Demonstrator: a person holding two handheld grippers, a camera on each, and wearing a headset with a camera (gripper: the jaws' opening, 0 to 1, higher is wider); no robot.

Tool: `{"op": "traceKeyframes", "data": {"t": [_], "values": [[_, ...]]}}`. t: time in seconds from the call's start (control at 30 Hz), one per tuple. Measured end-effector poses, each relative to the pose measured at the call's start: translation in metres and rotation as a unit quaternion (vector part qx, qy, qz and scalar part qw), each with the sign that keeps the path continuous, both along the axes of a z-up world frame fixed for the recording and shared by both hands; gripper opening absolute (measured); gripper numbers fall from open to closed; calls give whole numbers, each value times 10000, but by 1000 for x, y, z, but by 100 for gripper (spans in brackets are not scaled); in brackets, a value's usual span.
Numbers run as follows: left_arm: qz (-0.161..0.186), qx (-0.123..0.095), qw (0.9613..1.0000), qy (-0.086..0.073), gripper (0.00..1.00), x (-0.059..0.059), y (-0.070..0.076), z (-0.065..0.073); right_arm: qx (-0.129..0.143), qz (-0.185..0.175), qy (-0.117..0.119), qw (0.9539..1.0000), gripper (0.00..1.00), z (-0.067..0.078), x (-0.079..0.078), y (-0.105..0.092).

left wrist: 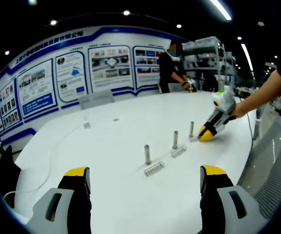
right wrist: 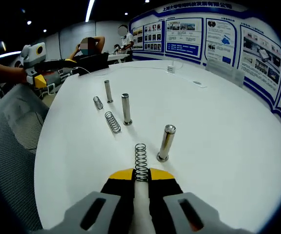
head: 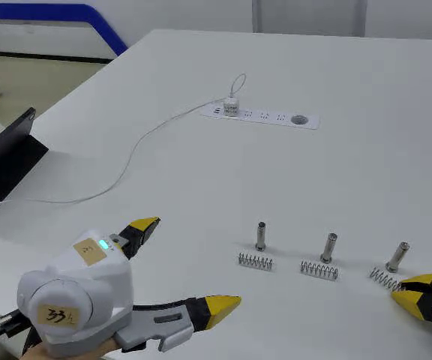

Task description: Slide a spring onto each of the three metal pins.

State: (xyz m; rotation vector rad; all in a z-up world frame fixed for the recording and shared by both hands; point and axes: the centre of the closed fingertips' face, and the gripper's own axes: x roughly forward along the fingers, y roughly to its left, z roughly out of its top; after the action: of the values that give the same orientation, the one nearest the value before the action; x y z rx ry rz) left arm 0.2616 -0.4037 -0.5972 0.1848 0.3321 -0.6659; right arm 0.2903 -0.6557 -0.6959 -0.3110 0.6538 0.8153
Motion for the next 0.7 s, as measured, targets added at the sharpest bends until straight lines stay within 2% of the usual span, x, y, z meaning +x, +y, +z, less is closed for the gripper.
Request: {"op": "traceKeyframes", "data": {"t": [0.17,0.3,0.4,0.47,0.7], "values": [[-196,143,9997,3,95,-5,-7,-3,23,-36,-49,10000,11,8,-2,-2],[-276,142,9995,12,95,-6,-10,-3,65,13,-138,9999,11,17,-5,-1],[-326,152,9993,108,94,-6,-12,-7,74,82,-226,9997,11,26,-8,1],[-387,199,9990,90,94,-7,-13,-7,106,138,-283,9994,11,32,-9,3],[-478,87,9988,88,93,-7,-18,-4,126,343,-503,9981,11,56,-15,8]]}}
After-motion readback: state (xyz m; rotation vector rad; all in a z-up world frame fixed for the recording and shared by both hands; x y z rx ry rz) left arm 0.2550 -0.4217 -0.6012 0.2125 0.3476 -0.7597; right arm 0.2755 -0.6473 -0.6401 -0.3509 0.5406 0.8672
